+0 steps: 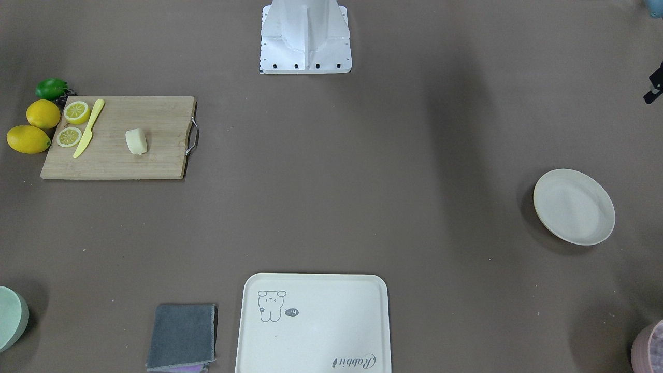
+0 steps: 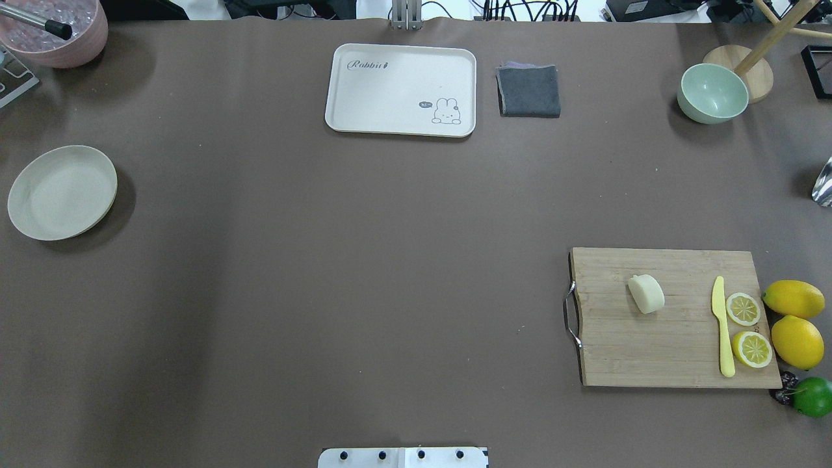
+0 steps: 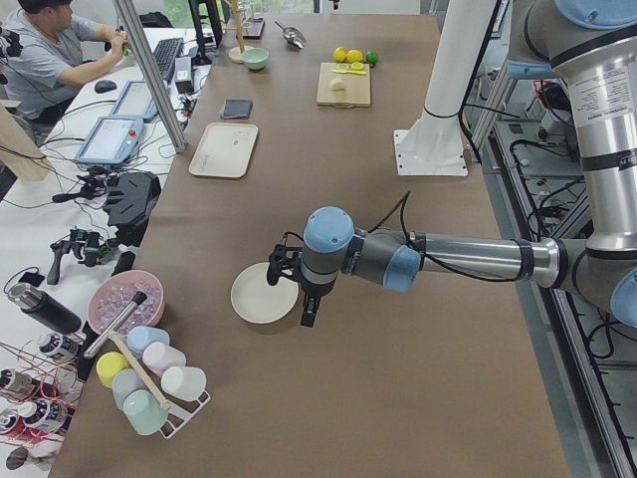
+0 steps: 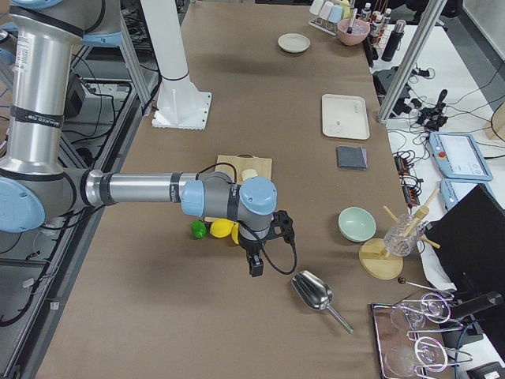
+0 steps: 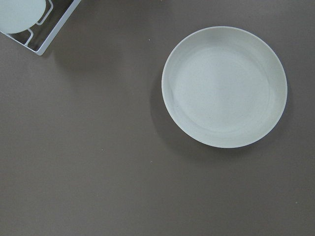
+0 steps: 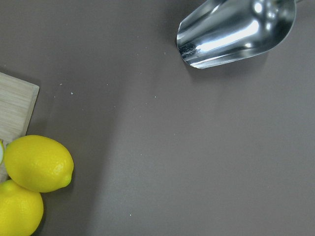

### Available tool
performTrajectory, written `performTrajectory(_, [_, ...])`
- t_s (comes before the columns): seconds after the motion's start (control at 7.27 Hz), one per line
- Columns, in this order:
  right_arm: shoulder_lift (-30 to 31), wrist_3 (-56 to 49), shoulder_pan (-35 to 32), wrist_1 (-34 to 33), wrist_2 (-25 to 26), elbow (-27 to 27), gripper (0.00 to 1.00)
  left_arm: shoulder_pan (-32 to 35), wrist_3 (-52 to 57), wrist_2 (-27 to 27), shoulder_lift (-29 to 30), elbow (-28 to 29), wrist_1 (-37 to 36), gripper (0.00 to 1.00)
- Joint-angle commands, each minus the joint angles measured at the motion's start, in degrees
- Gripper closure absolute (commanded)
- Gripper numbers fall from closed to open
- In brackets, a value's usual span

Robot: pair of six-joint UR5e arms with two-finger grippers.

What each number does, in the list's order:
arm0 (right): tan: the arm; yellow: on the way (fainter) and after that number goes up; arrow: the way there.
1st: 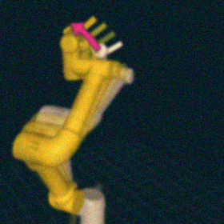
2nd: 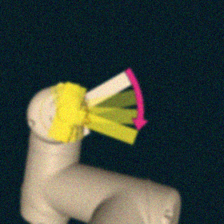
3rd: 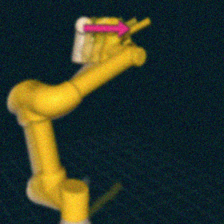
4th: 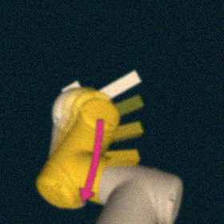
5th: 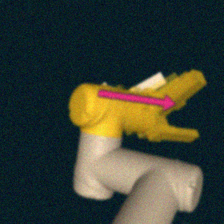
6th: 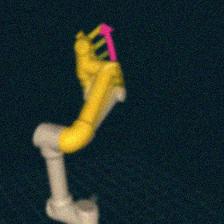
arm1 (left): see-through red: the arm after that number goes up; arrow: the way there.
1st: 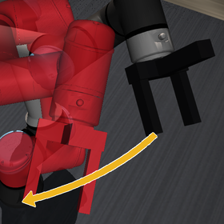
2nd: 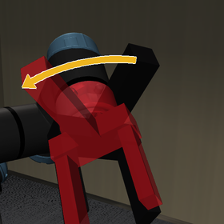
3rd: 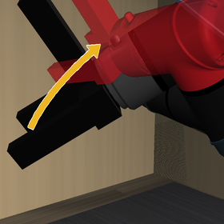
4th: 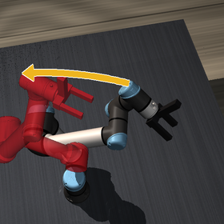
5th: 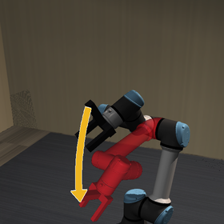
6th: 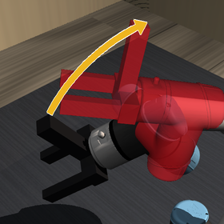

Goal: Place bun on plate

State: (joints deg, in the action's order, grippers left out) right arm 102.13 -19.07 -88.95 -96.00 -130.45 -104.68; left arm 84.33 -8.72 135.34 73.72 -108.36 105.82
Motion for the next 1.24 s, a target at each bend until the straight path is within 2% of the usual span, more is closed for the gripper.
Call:
performTrajectory(0.0, [0.0,0.08,0.0,-0.15,-0.67,0.0,0.0,-0.05,-1.9,-0.08,-0.07,0.08,0.09,0.02])
performTrajectory(0.83, [0.79,-0.09,0.0,0.29,-2.87,-0.09,0.0,-0.05,-1.92,-0.43,0.63,1.57,1.23,0.03])
performTrajectory(0.96, [0.79,-0.09,0.0,0.2,-3.31,-0.09,0.0,-0.22,-2.09,-0.51,2.72,5.32,2.89,0.03])
performTrajectory(1.1, [0.79,0.0,0.09,0.12,-5.06,0.08,0.0,-0.4,-3.23,-0.51,8.31,11.45,3.25,0.03])
